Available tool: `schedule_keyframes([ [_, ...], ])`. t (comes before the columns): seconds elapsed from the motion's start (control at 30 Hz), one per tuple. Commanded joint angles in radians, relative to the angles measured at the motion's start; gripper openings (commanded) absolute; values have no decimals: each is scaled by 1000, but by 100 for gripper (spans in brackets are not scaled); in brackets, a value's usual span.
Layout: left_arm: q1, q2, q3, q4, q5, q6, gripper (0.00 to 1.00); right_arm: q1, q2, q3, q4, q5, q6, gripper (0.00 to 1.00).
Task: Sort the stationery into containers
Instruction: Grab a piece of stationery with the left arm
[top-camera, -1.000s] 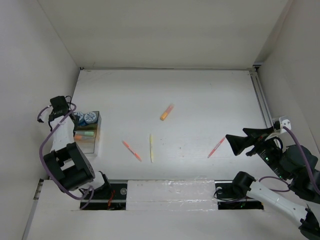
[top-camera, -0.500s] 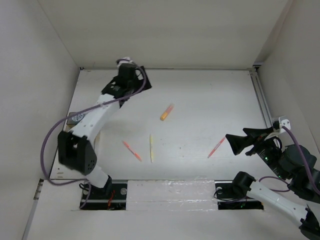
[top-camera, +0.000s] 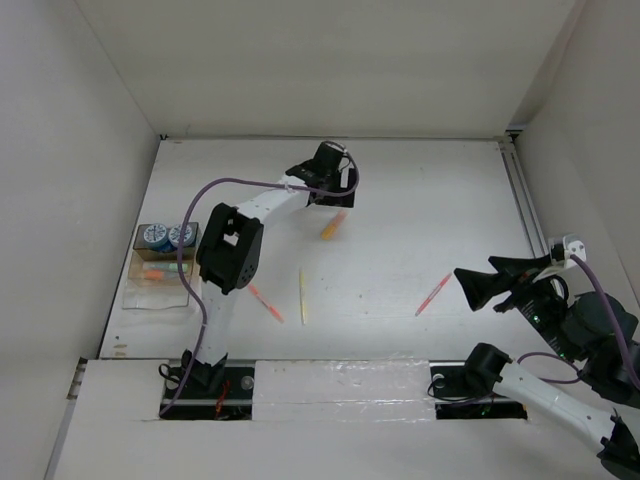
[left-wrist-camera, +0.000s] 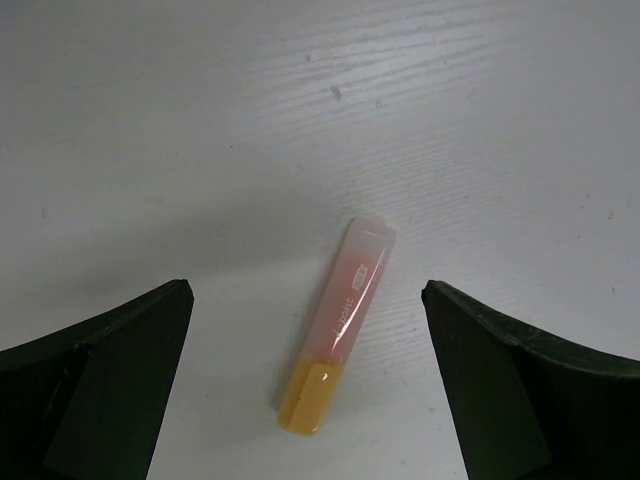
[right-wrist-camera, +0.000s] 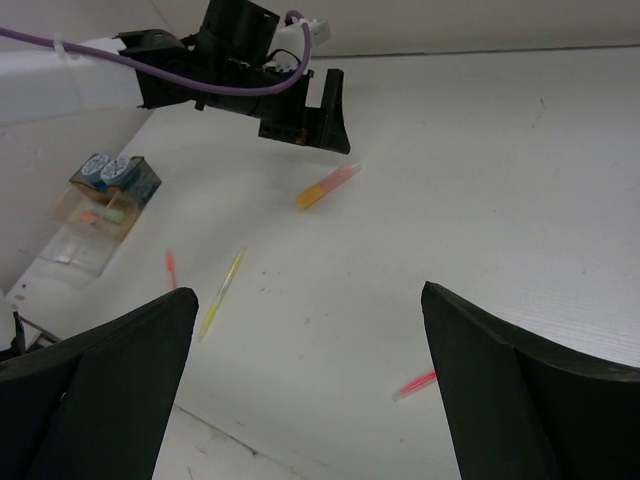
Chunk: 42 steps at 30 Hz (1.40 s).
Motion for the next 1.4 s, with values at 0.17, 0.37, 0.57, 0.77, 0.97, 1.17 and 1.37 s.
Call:
schedule_keyframes([
  [0.17, -19, 10, 19, -74, -28, 33, 95, 7, 9, 3, 25, 6, 6, 100],
  [0.37, -19, -26, -76, -32, 3, 33, 86, 7, 9, 3, 25, 6, 6, 100],
  [0.57, -19, 14, -56, -58, -6, 42, 68, 7, 9, 3, 25, 6, 6, 100],
  [0.77, -28, 32, -56, -69, -6, 42, 49, 7, 0, 3, 25, 6, 6, 100],
  [0.97, -28, 41, -66, -89, -15, 33, 42, 7, 0, 3, 35, 6, 6, 100],
  [1.17, -76, 89, -37, -138, -110, 24, 41, 7, 0, 3, 35, 6, 6, 100],
  [1.37, -76, 122, -24, -163, -120, 11, 22, 7, -9, 3, 35, 6, 6, 100],
])
